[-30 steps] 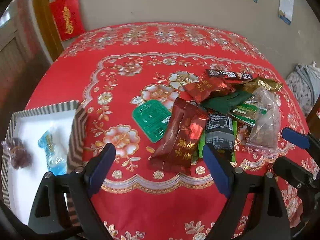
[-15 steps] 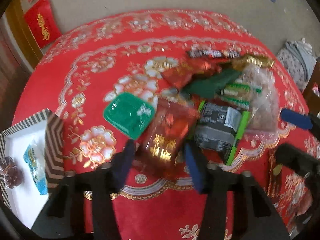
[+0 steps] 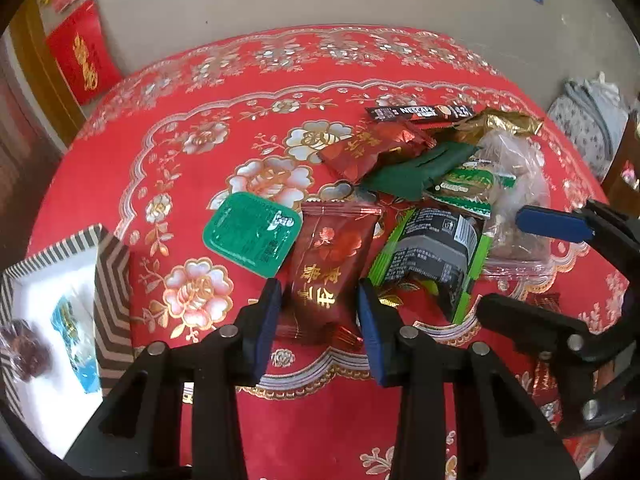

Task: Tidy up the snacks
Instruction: 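Grasp the red Dongzi pack with the left tool while the right tool grasps the black-green biscuit pack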

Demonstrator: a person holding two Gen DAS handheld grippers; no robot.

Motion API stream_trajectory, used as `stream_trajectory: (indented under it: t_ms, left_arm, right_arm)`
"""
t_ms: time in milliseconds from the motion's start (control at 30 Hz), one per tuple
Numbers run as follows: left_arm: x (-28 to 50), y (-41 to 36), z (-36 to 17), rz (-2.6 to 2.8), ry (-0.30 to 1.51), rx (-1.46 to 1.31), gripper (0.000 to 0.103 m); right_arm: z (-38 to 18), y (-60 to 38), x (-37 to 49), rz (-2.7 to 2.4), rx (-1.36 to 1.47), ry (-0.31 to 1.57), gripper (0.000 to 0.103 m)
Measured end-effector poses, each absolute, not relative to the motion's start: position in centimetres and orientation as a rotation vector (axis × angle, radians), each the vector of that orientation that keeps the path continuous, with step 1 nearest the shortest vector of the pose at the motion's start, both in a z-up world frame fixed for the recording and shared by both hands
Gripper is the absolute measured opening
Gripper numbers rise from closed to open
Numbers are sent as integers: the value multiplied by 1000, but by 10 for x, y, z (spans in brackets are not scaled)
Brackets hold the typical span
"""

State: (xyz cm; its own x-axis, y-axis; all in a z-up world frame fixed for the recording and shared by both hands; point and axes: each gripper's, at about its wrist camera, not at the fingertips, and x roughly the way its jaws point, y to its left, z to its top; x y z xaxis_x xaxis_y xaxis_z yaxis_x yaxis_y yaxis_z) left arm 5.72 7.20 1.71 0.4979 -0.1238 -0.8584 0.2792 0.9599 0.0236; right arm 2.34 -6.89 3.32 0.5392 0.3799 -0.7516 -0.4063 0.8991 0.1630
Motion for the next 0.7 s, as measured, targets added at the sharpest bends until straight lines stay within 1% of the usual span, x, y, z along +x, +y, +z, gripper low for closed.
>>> stream_trajectory:
  t_ms: [33, 67, 100, 133, 167, 333, 367, 433, 533, 633, 667, 700]
  left_arm:
    - [58, 70, 17, -244, 1021, 171, 43]
    - [59, 69, 16, -243, 1025, 174, 48]
    - [61, 69, 15, -226, 1029, 184, 51]
    - [62, 69, 14, -219, 1028, 192, 60]
    - [62, 70, 14, -213, 1021, 196, 61]
    - [65, 78, 8, -229, 1049, 142, 61]
    - [65, 79, 8, -229, 1039, 140, 58]
    - [66, 76, 9, -235, 1040, 147, 55]
    - [68, 70, 8, -251, 1032, 168, 54]
    - [66, 64, 9, -252, 1015, 206, 54]
    - [66, 63, 9, -258, 1016, 203, 52]
    - [67, 64, 9, -271, 1024, 182, 48]
  right_arm:
    - [31, -69, 26, 476, -23, 892, 83]
    - [31, -70, 28, 493, 3, 895, 83]
    - [31, -69, 30, 506, 21, 895, 83]
    - [32, -67, 32, 508, 16, 894, 83]
    - [34, -63, 33, 503, -17, 887, 83]
    - [32, -53, 47, 541, -103, 905, 84]
    - [31, -52, 50, 563, -101, 916, 83]
    - [27, -53, 53, 586, -96, 928, 83]
    - [25, -56, 56, 616, -70, 934, 82]
    - [25, -61, 54, 629, -57, 934, 71]
    - [24, -64, 52, 628, -58, 939, 64]
    - [22, -64, 50, 631, -69, 946, 59]
